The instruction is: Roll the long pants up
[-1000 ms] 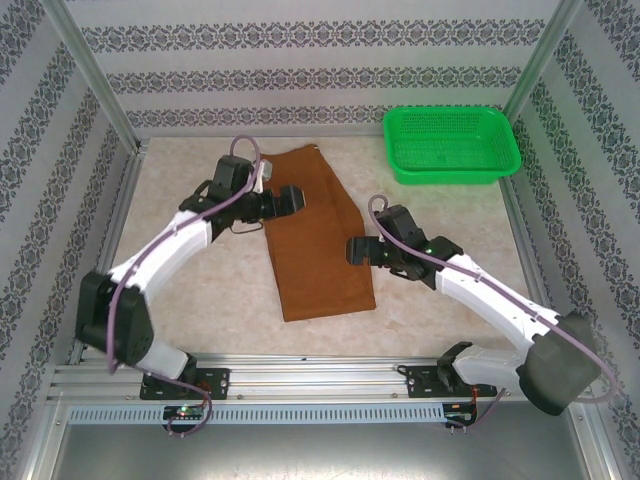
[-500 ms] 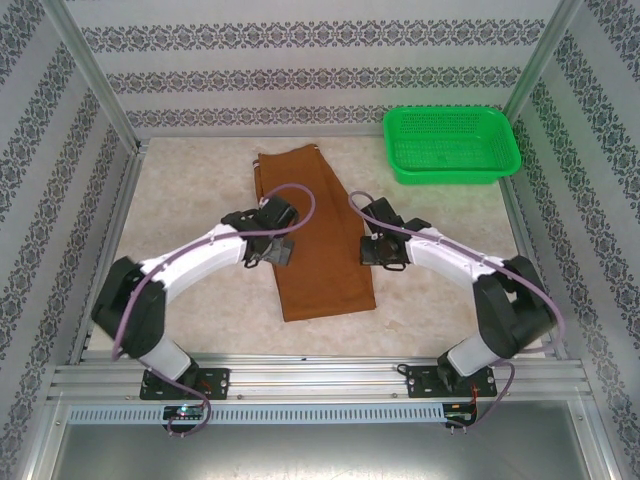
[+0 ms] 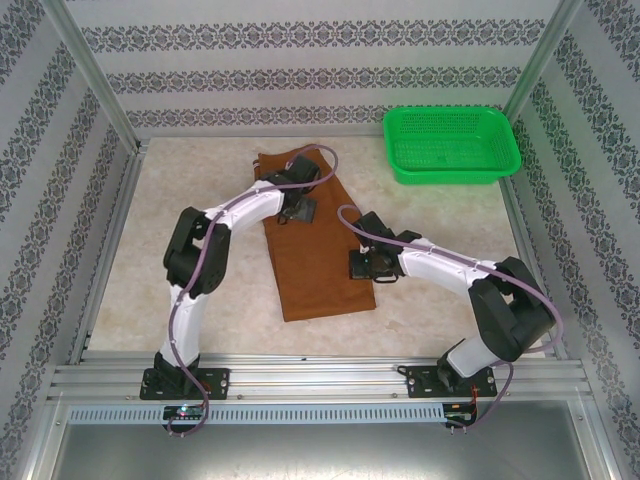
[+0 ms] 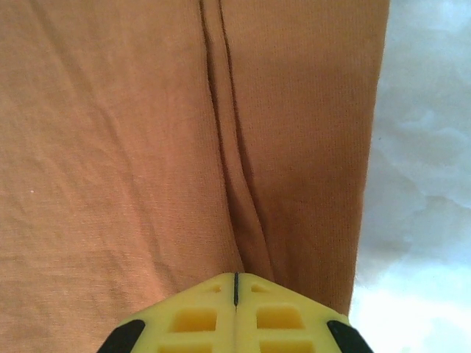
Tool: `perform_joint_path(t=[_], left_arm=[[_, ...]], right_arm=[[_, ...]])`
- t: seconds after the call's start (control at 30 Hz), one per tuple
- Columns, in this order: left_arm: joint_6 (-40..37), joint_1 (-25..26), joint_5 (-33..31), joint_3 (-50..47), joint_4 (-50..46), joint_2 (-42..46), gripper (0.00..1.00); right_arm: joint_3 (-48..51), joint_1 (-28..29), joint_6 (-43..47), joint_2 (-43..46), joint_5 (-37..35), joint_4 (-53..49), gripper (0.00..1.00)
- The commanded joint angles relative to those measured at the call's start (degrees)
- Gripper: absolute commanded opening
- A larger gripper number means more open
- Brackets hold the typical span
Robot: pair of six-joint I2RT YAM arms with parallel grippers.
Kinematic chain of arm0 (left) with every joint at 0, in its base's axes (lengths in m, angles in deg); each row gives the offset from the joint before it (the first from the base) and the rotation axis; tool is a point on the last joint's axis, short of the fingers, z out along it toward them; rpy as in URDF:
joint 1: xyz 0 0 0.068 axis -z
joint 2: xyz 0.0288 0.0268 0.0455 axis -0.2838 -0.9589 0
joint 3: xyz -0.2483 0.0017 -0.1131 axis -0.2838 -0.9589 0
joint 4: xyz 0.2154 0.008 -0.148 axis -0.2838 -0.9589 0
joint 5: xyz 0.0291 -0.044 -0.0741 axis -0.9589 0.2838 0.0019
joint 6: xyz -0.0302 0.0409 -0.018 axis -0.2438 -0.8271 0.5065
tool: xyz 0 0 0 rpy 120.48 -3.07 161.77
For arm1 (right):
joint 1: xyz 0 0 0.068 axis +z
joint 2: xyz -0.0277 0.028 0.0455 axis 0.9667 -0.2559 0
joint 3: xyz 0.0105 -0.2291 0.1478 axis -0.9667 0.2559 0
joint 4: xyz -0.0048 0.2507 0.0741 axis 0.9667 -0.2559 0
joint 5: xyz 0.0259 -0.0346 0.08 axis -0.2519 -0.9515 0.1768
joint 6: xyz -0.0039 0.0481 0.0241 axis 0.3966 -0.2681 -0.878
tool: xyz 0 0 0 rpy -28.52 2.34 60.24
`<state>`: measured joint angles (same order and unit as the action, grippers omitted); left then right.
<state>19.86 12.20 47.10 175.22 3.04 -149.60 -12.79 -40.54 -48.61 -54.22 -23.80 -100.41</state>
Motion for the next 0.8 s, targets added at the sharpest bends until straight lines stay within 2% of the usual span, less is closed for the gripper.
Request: perform_joint_path(t=[0.0, 0.2, 0.47, 0.57, 0.67, 0.7, 0.73, 0.77], left_arm=[[-1.75, -1.97, 3.96, 4.71, -4.02, -5.08, 0.9], [-2.64, -4.93, 9.65, 7.21, -2.08, -10.52, 0.89], [-4.53, -5.2, 15.09, 14.68, -2.97, -16.72, 0.89], [-4.02, -5.22, 14.79, 16.23, -3.44, -17.22, 0.89], [-3.68, -5.2, 12.45, 13.04, -1.82, -13.21, 0.95], [-3.59, -5.22, 11.13, 10.73, -0.77, -10.74, 0.98], [-3.87, -5.22, 10.5, 8.4, 0.12, -8.35, 1.0], [-4.32, -5.22, 9.76, 5.84, 0.53, -5.35, 1.0]], right_arm=[[0.98, 1.73, -2.48, -2.17, 0.35, 0.98, 0.0], [0.43, 5.86, -4.5, -5.51, 0.7, 1.87, 0.0], [-3.15, 10.77, -6.68, -11.2, 2.05, 2.21, 0.0], [-5.13, 11.64, -6.91, -12.1, -1.05, -1.0, 0.0], [-6.02, 11.05, -7.19, -9.69, -5.91, -5.42, 0.02], [-6.42, 10.92, -6.91, -7.75, -7.91, -6.98, 0.12], [-6.59, 10.82, -6.71, -5.84, -9.77, -8.53, 0.29], [-6.91, 10.62, -6.29, -3.66, -11.83, -9.98, 0.54]])
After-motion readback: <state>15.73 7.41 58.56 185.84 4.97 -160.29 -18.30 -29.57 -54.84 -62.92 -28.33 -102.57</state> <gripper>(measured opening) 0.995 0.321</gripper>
